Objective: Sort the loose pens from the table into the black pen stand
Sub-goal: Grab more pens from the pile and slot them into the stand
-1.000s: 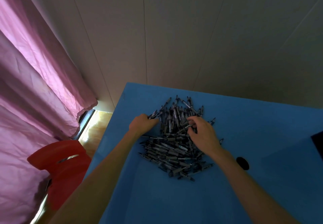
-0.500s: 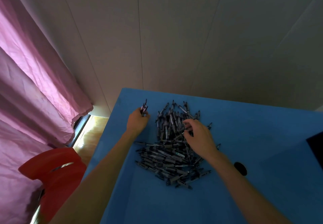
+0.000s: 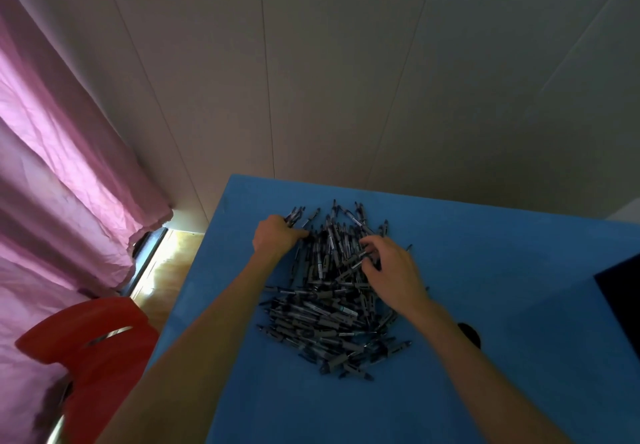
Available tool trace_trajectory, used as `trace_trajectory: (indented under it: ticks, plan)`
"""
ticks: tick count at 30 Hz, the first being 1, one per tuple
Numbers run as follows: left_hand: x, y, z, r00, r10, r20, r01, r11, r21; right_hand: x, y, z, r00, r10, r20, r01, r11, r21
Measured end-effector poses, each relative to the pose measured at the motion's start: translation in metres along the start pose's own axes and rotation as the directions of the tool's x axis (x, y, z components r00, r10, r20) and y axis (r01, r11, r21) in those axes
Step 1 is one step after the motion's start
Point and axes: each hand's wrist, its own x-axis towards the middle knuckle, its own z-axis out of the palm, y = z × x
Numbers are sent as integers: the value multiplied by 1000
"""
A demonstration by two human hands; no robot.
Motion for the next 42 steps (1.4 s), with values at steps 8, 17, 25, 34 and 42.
trace_trajectory:
  ticks: [8,17,25,34,42]
  plan:
    - [-23,-24,-25,978,91,-189,-149,935,-323,2,-4,11,1000,6,26,-6,1000,6]
    - [-36,-22,-48,941,-56,-333,-178,755,-631,-3,-12,18,999,-2,52,2,1000,15]
    - [-40,-30,-38,879,40,-476,-311,804,-507,-5,-17,25,999,-42,32,41,998,39]
    - [-47,-58,-16,867,55,-495,-327,813,-482,3,-27,30,994,-107,-1,107,994,-19]
    - [-45,-66,-19,883,43,-467,-294,827,-479,-2,-31,38,993,-115,-1,115,993,-41]
